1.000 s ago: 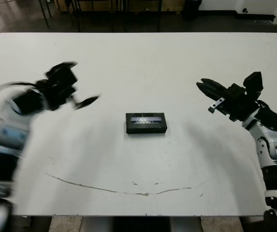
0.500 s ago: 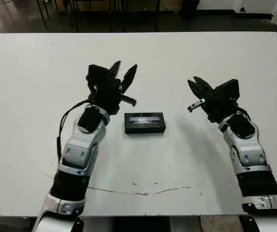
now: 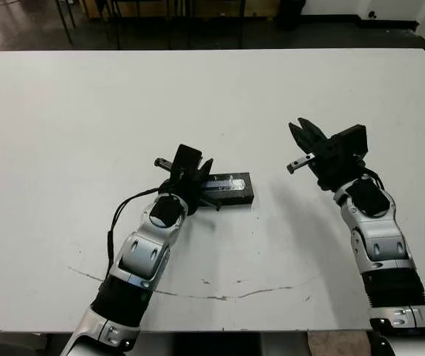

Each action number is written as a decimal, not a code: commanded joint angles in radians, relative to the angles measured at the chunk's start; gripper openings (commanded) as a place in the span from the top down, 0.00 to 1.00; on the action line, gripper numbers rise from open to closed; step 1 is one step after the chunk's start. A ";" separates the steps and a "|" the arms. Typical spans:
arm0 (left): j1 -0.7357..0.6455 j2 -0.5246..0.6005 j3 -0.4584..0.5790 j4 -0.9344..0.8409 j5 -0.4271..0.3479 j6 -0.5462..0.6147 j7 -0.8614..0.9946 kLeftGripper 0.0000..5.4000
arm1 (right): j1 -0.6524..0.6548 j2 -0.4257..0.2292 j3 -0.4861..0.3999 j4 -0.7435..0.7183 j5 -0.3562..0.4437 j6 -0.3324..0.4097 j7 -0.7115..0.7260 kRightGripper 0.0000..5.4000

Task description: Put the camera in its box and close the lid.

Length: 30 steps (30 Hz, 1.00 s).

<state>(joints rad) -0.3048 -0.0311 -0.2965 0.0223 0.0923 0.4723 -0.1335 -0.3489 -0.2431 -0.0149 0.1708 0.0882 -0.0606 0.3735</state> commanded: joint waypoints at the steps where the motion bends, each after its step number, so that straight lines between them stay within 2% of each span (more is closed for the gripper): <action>1: 0.089 0.045 -0.038 0.063 0.023 0.045 -0.033 1.00 | 0.010 -0.008 -0.004 0.015 0.011 0.009 0.014 1.00; 11: 0.131 0.085 -0.114 0.027 0.045 0.083 -0.102 1.00 | 0.000 -0.007 -0.006 0.017 0.020 0.026 0.028 1.00; 18: 0.080 0.072 -0.082 -0.057 -0.004 0.116 -0.157 1.00 | -0.001 -0.007 -0.003 0.016 0.022 0.021 0.031 1.00; 21: 0.050 0.065 -0.032 -0.091 -0.047 0.141 -0.167 1.00 | 0.001 -0.007 -0.004 0.008 0.025 0.027 0.032 1.00; 25: 0.008 0.079 0.086 -0.214 -0.132 0.224 -0.179 1.00 | 0.014 -0.001 -0.008 -0.027 0.029 0.057 0.018 1.00; 27: 0.008 0.098 0.157 -0.254 -0.169 0.169 -0.184 1.00 | 0.019 0.004 -0.011 -0.044 0.034 0.073 0.010 1.00; 30: 0.020 0.139 0.266 -0.255 -0.187 -0.014 -0.172 1.00 | 0.021 0.011 -0.017 -0.048 0.044 0.067 0.003 1.00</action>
<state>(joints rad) -0.3004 0.0784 -0.0745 -0.2398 -0.0940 0.5097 -0.3125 -0.3431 -0.2375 -0.0232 0.1221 0.1225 -0.0121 0.3852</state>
